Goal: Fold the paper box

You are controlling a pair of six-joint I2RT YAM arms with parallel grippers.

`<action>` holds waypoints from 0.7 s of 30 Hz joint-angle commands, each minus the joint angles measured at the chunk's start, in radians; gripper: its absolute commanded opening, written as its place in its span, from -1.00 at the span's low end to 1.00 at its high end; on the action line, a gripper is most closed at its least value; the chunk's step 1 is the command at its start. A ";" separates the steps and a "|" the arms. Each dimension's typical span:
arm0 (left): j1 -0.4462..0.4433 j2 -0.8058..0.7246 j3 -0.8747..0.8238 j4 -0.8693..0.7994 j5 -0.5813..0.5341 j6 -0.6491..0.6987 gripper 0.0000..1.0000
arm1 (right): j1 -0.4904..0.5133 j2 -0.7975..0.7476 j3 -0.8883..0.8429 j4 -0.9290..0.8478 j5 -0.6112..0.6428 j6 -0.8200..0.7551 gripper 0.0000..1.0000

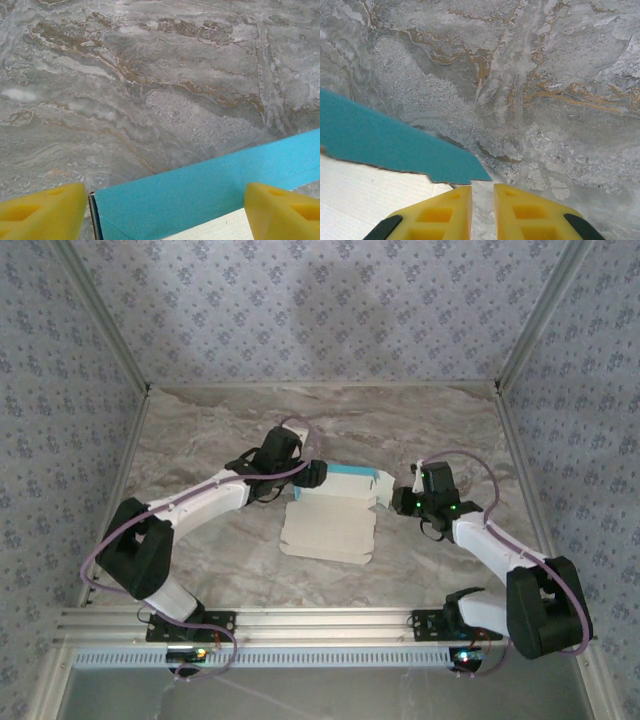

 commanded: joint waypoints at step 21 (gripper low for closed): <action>0.025 0.008 -0.062 0.059 0.012 -0.006 0.44 | -0.130 -0.085 0.083 -0.123 0.040 -0.166 -0.79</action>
